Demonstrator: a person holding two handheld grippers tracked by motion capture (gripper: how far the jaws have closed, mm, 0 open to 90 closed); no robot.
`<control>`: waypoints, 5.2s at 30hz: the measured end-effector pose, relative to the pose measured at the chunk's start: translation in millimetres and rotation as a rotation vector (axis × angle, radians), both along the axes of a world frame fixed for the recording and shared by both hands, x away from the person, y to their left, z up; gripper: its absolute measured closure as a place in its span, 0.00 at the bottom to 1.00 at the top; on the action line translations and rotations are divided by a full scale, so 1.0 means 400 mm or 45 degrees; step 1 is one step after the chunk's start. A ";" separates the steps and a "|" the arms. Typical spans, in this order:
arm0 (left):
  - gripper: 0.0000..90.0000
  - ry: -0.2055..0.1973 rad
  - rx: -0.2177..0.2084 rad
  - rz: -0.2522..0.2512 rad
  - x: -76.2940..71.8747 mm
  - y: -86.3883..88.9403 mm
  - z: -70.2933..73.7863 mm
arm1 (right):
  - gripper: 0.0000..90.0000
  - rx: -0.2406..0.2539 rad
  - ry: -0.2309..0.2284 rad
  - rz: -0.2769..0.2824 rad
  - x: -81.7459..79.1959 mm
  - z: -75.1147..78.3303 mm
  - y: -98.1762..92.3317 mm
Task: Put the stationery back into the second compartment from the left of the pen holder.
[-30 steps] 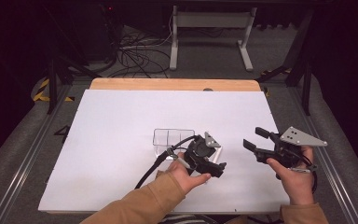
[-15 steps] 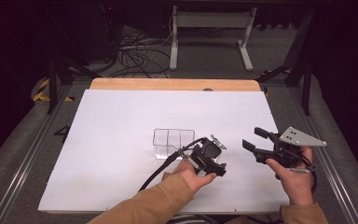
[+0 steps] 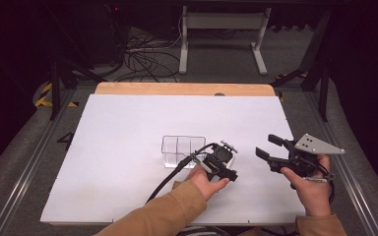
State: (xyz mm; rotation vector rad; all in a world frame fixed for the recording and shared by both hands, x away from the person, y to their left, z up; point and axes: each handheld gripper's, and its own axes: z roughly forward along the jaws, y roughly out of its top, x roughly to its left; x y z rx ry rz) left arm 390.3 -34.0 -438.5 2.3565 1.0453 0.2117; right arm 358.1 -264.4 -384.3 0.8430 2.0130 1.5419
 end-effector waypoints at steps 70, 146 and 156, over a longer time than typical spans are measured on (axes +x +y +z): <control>0.87 -0.296 -0.312 0.019 -0.047 0.064 0.117 | 0.37 -0.010 0.013 -0.015 0.010 -0.009 -0.019; 0.87 -0.775 -0.784 -0.021 -0.002 0.371 0.182 | 0.37 -0.043 0.036 0.033 0.020 -0.024 0.007; 0.87 -0.785 -0.768 -0.032 0.005 0.365 0.145 | 0.37 -0.044 0.038 0.034 0.020 -0.025 0.008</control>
